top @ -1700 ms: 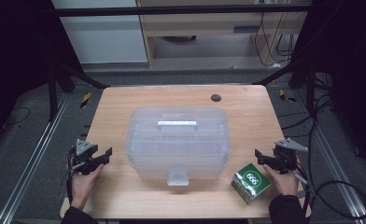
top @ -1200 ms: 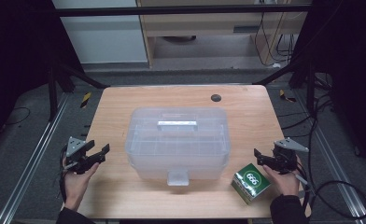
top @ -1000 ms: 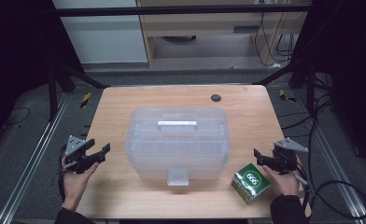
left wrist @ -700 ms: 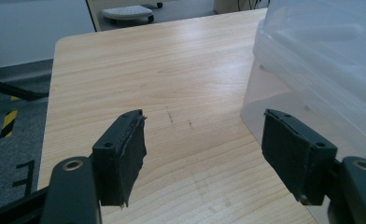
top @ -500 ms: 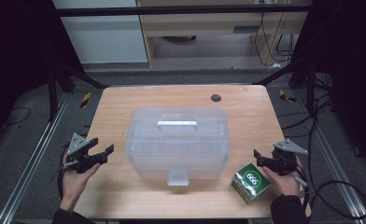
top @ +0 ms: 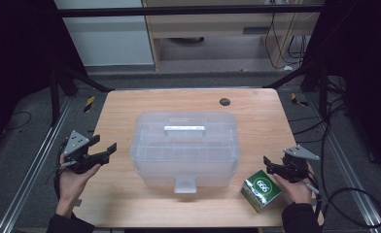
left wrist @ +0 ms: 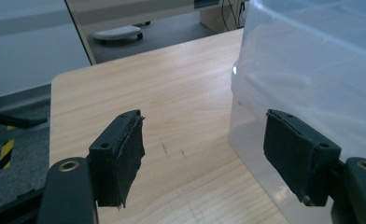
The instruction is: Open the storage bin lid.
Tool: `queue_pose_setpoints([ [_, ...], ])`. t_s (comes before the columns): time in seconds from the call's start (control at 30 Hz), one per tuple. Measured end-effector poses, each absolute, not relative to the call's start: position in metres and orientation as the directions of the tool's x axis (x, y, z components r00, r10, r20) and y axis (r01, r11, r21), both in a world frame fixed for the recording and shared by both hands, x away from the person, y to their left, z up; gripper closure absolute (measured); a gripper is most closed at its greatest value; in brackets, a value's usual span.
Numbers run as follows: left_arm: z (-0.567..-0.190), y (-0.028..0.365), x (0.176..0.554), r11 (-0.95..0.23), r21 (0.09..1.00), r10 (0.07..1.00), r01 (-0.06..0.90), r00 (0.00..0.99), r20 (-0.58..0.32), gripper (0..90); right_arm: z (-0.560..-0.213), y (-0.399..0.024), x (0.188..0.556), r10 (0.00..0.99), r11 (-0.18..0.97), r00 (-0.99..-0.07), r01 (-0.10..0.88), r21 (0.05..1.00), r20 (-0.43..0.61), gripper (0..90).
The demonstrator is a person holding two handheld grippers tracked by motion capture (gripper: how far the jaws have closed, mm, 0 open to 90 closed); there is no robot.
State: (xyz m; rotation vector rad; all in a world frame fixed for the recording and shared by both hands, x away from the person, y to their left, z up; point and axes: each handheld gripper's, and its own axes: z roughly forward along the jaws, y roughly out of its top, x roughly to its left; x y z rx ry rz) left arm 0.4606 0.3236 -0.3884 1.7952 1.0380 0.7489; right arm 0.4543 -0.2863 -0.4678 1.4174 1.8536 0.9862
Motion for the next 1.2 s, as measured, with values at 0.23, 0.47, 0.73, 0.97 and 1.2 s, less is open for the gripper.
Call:
queue_pose_setpoints([
  [0.23,-0.368,0.324,0.467,-0.254,0.916,0.869,0.311,0.490,0.075,28.2,-0.470,-0.286,0.455,0.967,0.158,-0.253,0.536,0.829,-0.021,17.2],
  [0.47,-0.357,0.315,0.470,-0.294,0.910,0.848,0.292,0.518,0.108,28.3,-0.469,-0.285,0.456,0.968,0.157,-0.252,0.539,0.827,-0.019,17.5],
  [0.73,-0.348,0.302,0.473,-0.331,0.902,0.826,0.276,0.548,0.135,28.1,-0.470,-0.284,0.456,0.966,0.163,-0.257,0.546,0.822,-0.020,18.0],
  [0.97,-0.339,0.293,0.474,-0.375,0.894,0.797,0.246,0.579,0.175,28.2,-0.471,-0.283,0.457,0.965,0.165,-0.260,0.550,0.818,-0.020,18.0],
  [1.2,-0.326,0.282,0.474,-0.434,0.868,0.772,0.240,0.597,0.221,28.3,-0.471,-0.283,0.458,0.965,0.172,-0.263,0.554,0.814,-0.025,18.0],
])
